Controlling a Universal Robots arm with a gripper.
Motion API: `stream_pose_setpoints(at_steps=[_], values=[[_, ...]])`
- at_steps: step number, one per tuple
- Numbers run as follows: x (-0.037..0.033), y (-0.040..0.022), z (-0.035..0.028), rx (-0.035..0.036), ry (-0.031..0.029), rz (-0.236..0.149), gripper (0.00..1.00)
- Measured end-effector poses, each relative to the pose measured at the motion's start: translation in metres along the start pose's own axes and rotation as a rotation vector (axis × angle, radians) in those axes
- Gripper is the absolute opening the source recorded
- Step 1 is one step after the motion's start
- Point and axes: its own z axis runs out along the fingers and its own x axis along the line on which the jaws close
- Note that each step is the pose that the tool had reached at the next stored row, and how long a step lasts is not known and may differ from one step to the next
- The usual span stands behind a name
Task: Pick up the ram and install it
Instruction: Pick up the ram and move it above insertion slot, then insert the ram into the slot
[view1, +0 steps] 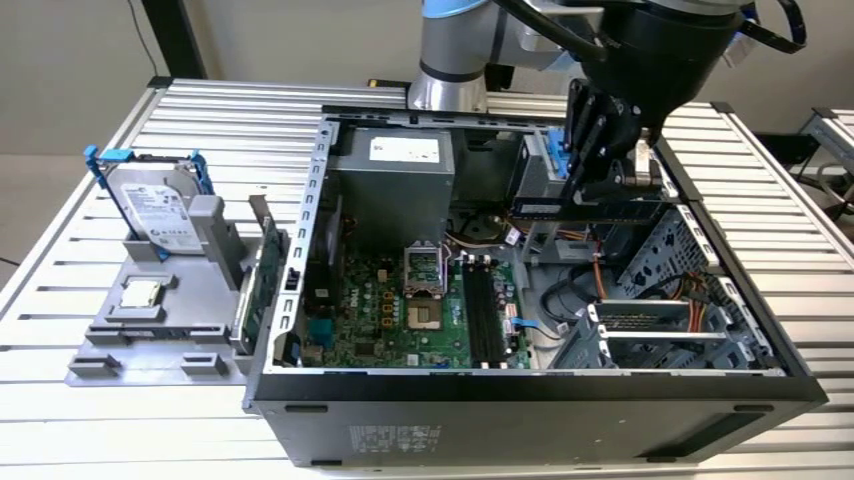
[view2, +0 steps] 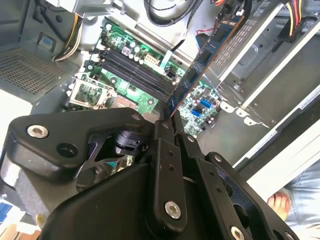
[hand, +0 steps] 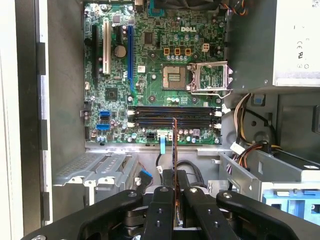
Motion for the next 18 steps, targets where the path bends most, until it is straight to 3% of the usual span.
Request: stream_pose_setpoints(at_steps=[6, 11, 18], values=[[-0.0021, 0.0000, 0.0001, 0.0000, 0.0000, 0.014, 0.00], [-0.0022, 0.0000, 0.0008, 0.0005, -0.0012, 0.078, 0.00], [-0.0035, 0.0007, 0.0015, 0.0007, -0.0023, 0.123, 0.00]])
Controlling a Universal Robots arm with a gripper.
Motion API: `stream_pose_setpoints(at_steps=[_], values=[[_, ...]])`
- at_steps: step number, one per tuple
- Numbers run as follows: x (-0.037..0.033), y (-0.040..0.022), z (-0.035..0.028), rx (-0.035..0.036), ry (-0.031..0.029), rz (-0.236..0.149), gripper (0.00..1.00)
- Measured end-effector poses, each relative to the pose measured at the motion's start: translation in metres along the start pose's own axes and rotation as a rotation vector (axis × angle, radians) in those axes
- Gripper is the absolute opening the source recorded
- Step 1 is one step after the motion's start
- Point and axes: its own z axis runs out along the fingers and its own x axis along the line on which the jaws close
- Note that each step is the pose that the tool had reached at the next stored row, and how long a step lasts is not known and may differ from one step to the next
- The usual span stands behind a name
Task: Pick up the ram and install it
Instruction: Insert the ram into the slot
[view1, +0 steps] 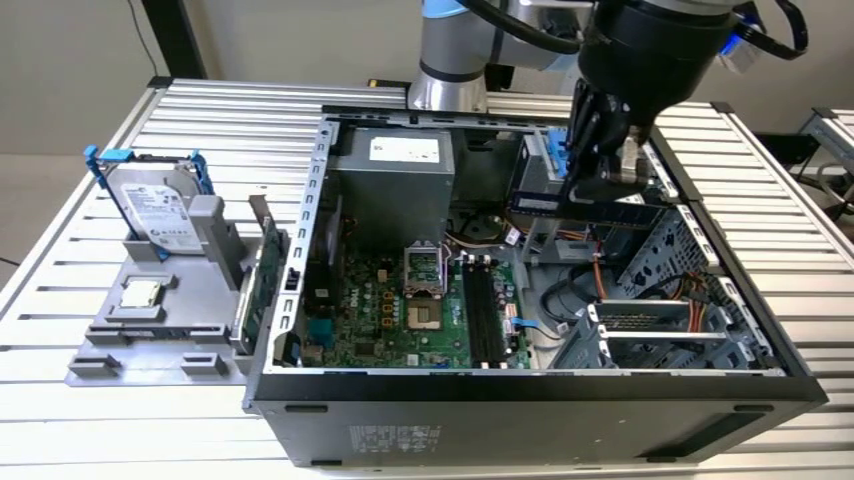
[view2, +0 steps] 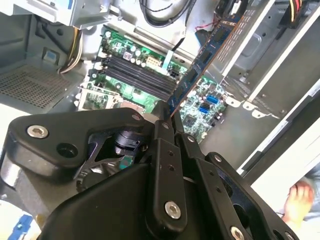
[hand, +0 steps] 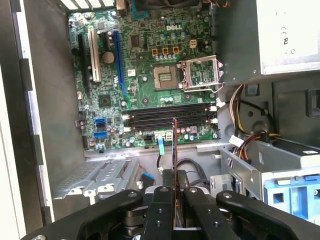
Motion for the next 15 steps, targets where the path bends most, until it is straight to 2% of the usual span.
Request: stream_pose_setpoints(at_steps=[4, 10, 15], values=[[0.0001, 0.0008, 0.0003, 0.0003, -0.0009, 0.046, 0.00], [0.0008, 0.0057, 0.0005, 0.0006, -0.0018, 0.089, 0.00], [0.0010, 0.0075, 0.0007, 0.0008, -0.0028, 0.138, 0.00]])
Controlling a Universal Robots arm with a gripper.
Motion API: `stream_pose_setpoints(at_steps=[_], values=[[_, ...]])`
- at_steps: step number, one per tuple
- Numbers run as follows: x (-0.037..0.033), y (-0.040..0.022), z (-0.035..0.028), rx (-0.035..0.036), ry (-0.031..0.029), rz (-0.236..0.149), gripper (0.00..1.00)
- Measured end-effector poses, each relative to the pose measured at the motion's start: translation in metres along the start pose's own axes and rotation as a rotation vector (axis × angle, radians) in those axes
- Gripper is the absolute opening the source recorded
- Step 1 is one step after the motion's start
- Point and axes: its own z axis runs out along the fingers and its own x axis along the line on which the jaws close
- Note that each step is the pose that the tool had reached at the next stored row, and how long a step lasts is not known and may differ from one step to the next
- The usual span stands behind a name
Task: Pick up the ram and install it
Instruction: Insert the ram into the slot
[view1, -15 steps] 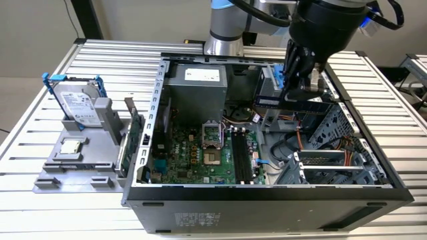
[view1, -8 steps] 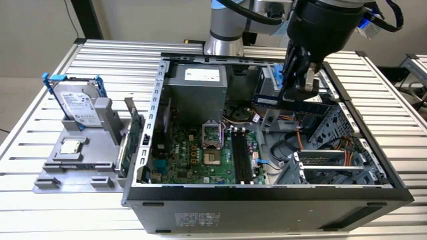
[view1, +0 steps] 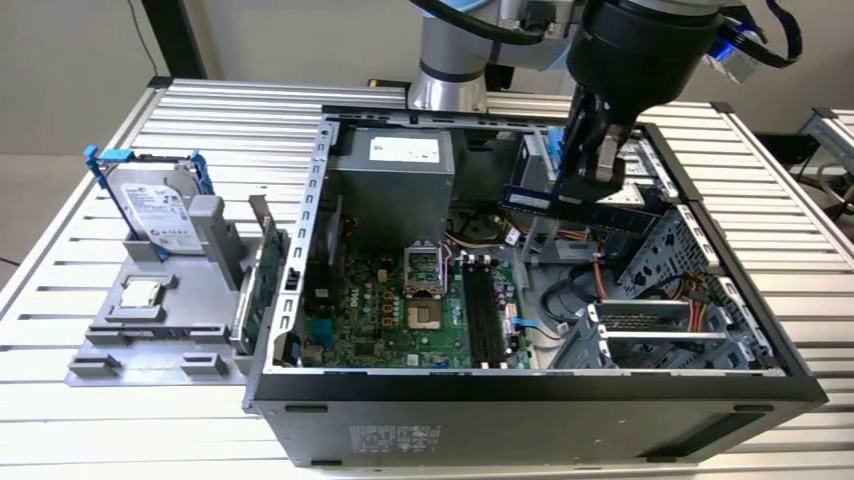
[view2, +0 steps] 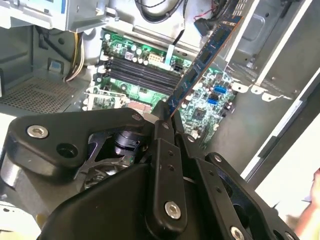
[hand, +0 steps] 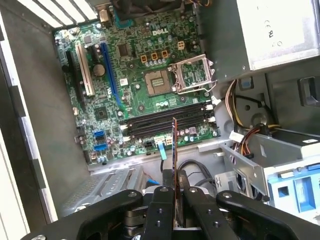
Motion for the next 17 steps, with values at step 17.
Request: stream_pose_setpoints(at_steps=[17], values=[[0.0002, 0.0005, 0.0005, 0.0014, -0.0045, 0.228, 0.00]])
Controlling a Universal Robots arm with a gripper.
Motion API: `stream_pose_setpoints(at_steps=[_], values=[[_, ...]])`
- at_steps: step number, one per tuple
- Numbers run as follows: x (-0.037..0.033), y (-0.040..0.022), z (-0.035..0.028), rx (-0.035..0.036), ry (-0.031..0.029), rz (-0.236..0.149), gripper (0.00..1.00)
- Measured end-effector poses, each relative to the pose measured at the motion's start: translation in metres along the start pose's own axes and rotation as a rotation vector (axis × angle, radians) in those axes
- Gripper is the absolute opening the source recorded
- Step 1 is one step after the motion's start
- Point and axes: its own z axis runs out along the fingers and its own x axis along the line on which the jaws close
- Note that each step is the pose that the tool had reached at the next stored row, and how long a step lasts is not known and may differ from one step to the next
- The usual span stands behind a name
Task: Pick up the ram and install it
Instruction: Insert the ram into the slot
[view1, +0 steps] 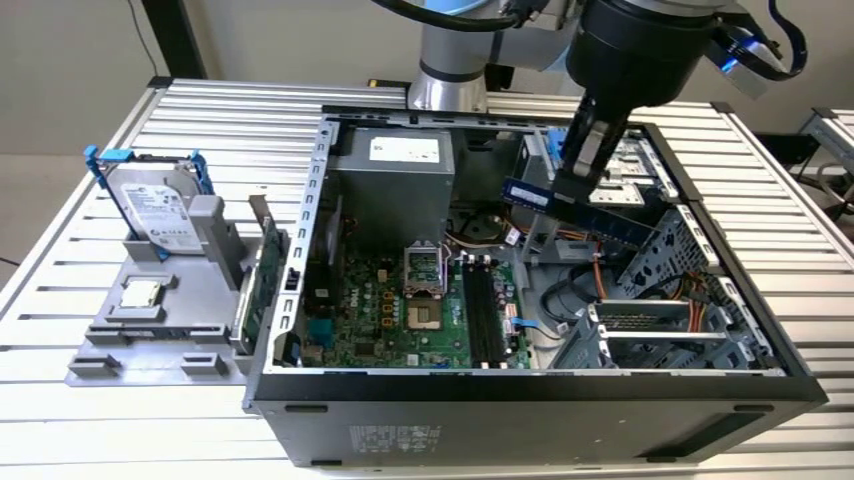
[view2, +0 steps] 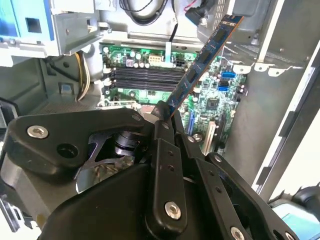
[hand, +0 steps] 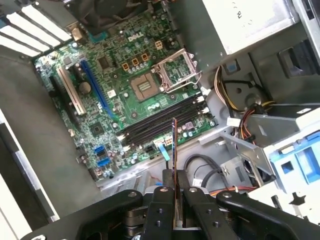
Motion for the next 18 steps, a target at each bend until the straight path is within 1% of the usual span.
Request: stream_pose_setpoints(at_steps=[3, 18], values=[[0.0000, 0.0000, 0.0000, 0.0002, -0.0006, 0.034, 0.00], [0.0001, 0.0002, 0.0004, 0.0014, -0.0045, 0.227, 0.00]])
